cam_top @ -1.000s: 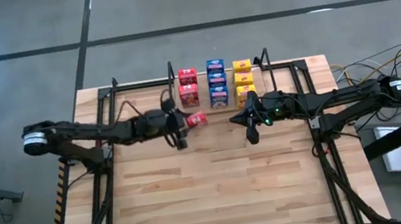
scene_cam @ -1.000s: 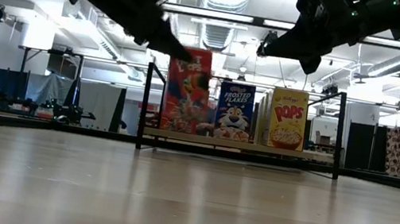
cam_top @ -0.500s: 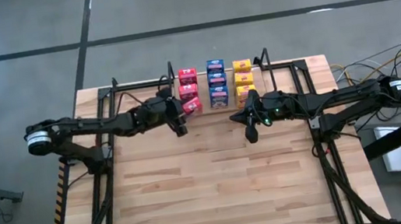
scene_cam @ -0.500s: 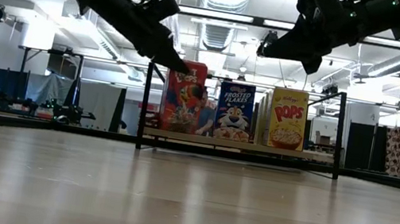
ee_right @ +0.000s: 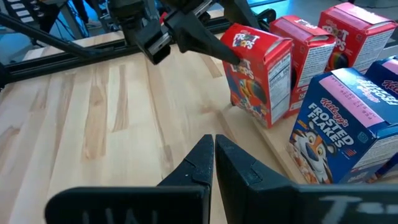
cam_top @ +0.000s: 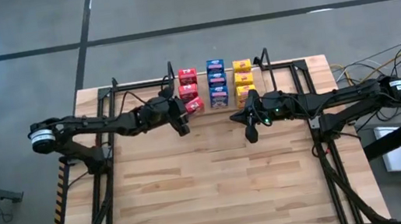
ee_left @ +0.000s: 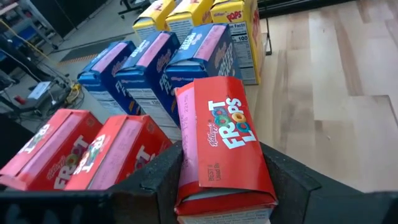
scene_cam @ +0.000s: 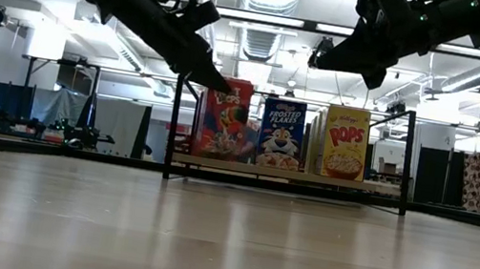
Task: Stack cereal on shelf
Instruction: Put the red cereal box on the shelf aligned with the other red cereal boxes
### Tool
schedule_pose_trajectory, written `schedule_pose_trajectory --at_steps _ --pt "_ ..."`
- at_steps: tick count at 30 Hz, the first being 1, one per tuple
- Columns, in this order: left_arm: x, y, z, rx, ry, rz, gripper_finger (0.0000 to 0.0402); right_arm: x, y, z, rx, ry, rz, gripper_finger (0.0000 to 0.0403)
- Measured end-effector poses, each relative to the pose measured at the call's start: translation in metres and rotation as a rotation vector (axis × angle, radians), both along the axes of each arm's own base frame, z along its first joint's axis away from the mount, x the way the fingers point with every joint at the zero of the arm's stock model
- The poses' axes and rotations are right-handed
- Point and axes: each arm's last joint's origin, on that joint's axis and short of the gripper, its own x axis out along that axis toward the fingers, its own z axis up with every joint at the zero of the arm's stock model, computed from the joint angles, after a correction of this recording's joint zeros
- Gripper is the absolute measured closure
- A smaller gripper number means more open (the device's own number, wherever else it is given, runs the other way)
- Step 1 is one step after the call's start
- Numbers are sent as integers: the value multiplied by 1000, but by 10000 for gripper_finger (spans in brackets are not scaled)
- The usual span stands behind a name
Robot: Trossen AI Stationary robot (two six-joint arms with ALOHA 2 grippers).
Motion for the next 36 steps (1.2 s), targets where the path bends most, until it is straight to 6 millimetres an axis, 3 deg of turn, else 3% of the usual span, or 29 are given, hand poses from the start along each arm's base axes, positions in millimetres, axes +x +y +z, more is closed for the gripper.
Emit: schedule_pose_trajectory --at_steps 9,23,36 --pt "1 0 0 -4 3 8 235 0 0 0 0 1 0 394" --pt "-1 3 -4 -18 21 101 176 0 0 0 3 0 -1 394" --pt "-2 4 -3 -1 7 146 173 0 0 0 3 0 -1 394"
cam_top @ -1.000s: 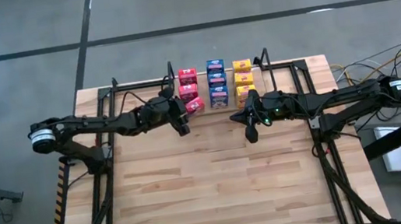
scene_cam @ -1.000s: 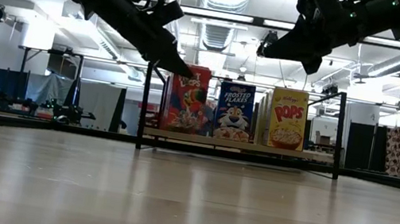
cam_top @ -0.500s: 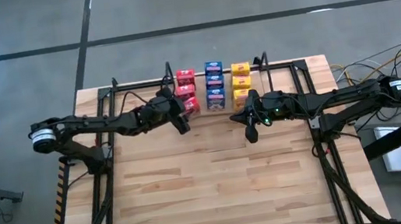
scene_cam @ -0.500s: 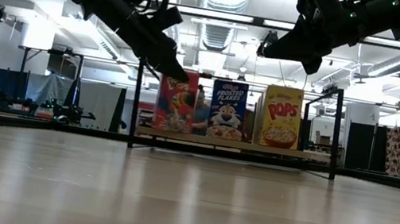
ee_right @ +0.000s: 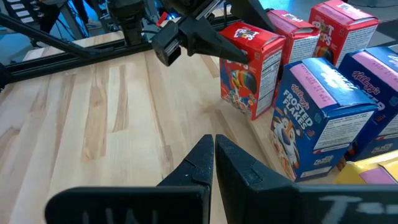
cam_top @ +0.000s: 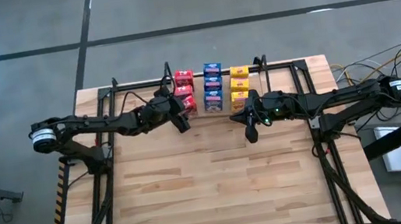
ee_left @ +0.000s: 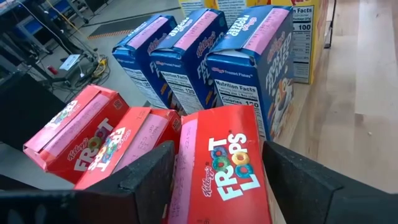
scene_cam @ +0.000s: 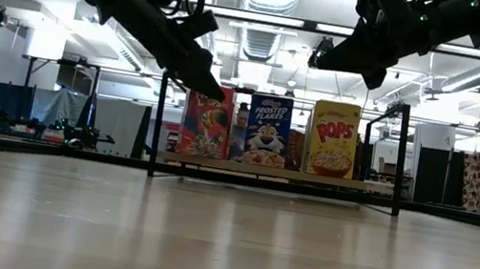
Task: Stack cereal on shelf
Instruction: Put the red cereal box on the shelf aligned with the other red cereal boxes
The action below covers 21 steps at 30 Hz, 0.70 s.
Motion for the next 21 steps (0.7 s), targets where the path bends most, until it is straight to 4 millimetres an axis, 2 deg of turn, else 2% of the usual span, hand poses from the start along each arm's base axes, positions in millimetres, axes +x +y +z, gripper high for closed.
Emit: schedule_pose_trajectory --at_steps 11,21 --pt "-2 -1 5 -1 -25 1 173 0 0 0 0 0 0 394" --pt "-14 -13 38 33 -139 -29 174 0 0 0 7 -2 -3 394"
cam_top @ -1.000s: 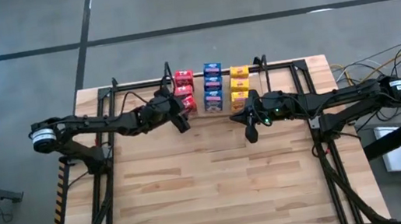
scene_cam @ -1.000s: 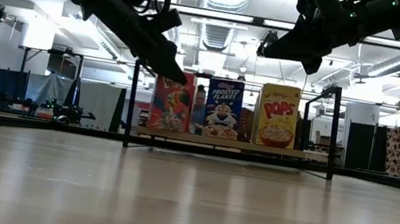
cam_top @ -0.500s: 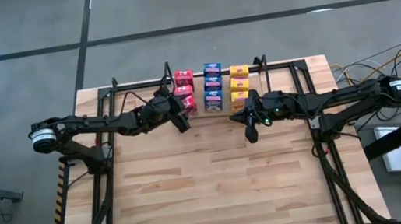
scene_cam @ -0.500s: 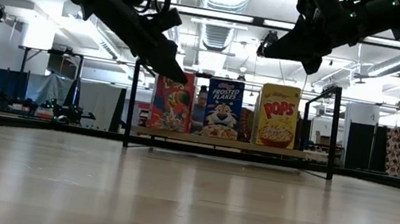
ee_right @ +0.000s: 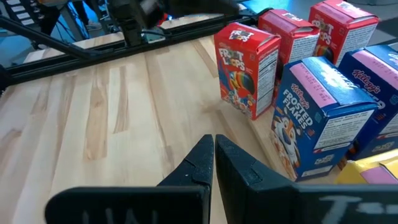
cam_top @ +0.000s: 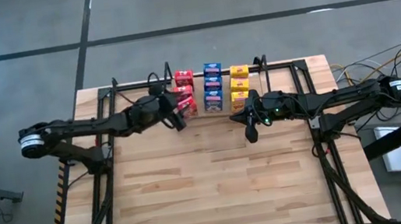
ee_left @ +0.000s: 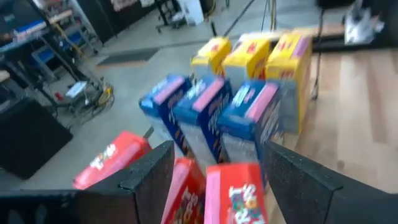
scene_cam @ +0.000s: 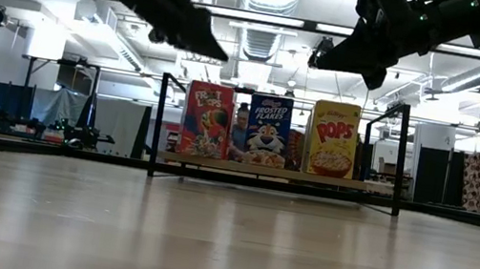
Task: Stack cereal on shelf
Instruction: Put the red cereal box on the shelf aligned with the other red cereal boxes
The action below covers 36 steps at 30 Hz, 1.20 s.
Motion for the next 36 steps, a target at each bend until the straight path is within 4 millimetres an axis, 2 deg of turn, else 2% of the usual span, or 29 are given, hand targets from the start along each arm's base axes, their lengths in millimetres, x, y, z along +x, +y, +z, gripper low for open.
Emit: schedule_pose_trajectory --at_steps 7,11,15,20,28,32,36 --pt "-15 -21 26 21 -71 -66 174 0 -1 1 24 -15 -15 394" --pt "-22 -36 27 4 -27 -119 175 0 -3 2 25 -16 -24 394" --pt "-20 -53 16 -24 61 -182 194 1 -3 6 7 -29 -18 394" --pt "-9 -66 -3 -49 149 -226 251 2 -3 7 -11 -26 -11 394" --pt "6 -56 -41 -7 308 -9 352 1 -3 6 -11 -18 -11 394" --pt "9 -49 -54 7 367 50 379 1 -3 6 -11 -18 -11 394" --pt "11 -43 -59 7 376 83 396 1 -3 6 -11 -18 -11 394"
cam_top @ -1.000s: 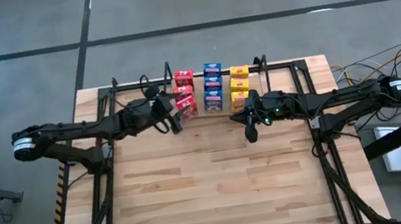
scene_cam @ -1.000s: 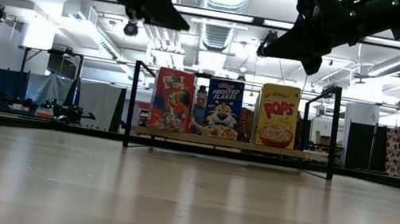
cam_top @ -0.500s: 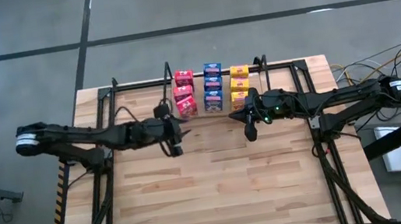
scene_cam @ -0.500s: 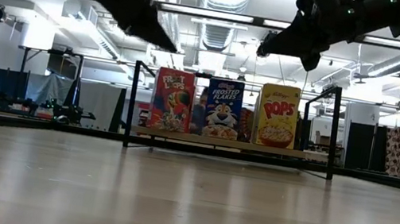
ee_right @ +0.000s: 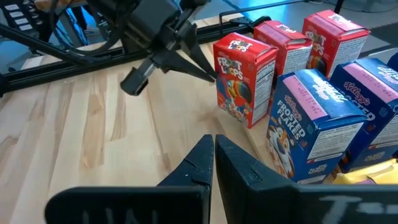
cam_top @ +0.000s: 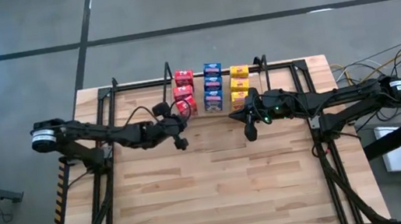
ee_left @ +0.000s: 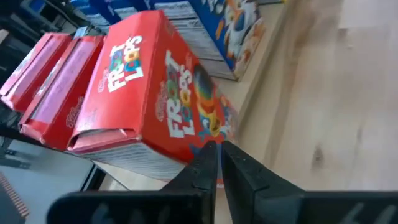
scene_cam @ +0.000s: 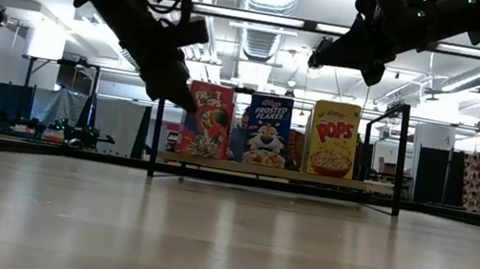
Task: Stack cereal on shelf
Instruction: Put the red cereal box on the shelf aligned with the other red cereal boxes
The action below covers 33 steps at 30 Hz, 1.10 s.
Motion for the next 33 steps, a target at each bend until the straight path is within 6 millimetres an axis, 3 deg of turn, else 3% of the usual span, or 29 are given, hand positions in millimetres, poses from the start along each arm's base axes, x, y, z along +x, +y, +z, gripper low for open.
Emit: schedule_pose_trajectory --at_steps 10,18,25,33 --pt "-2 11 1 50 -15 119 401 0 0 0 -2 2 1 394" --pt "-1 9 1 41 -23 117 401 0 0 0 -4 3 2 394" --pt "2 4 0 -69 -53 8 401 0 0 0 -6 4 2 394" --pt "8 9 -6 -10 -68 77 401 0 0 0 -5 5 3 394"
